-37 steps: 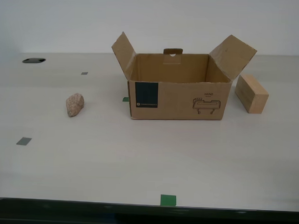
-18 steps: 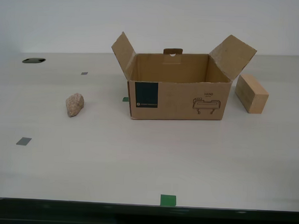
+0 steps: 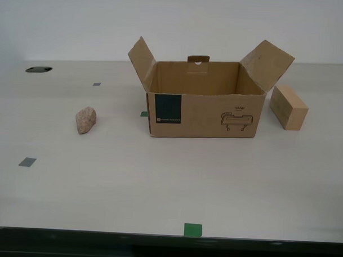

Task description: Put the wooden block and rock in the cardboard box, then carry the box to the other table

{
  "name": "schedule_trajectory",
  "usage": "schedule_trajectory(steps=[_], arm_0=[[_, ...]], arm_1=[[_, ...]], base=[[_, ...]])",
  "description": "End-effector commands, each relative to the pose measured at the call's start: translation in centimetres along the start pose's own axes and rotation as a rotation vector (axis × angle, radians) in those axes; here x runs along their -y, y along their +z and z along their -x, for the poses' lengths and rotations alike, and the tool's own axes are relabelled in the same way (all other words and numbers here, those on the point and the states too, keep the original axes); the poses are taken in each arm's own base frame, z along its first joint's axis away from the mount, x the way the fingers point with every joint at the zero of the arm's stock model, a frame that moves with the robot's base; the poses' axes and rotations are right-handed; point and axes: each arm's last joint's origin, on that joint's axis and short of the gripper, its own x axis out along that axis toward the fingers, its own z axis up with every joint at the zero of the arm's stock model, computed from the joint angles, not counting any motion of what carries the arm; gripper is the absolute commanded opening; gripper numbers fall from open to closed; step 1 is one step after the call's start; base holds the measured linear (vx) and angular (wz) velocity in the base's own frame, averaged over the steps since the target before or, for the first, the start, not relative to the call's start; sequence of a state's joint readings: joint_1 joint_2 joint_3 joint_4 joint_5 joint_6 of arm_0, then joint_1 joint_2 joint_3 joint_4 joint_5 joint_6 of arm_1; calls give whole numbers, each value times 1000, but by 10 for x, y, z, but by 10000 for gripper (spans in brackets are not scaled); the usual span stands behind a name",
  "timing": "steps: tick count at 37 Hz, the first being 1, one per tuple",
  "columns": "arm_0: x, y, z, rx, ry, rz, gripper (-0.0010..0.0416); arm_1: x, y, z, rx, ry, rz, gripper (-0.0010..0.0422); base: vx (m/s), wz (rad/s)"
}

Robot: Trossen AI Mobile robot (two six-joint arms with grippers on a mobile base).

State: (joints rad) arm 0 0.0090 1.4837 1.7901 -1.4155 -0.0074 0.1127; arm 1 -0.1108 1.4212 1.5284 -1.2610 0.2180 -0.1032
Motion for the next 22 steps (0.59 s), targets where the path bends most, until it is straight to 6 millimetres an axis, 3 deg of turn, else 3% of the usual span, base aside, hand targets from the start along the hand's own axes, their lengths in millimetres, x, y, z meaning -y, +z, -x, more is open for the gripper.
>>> schedule_trajectory(steps=[1,22], arm_0=[[0,0,0,2,0,0,0],[0,0,0,3,0,0,0]], arm_1=[[0,1,0,10,-1,-9,1],[1,5,1,50,-6,-6,89]], base=[[0,0],[0,0]])
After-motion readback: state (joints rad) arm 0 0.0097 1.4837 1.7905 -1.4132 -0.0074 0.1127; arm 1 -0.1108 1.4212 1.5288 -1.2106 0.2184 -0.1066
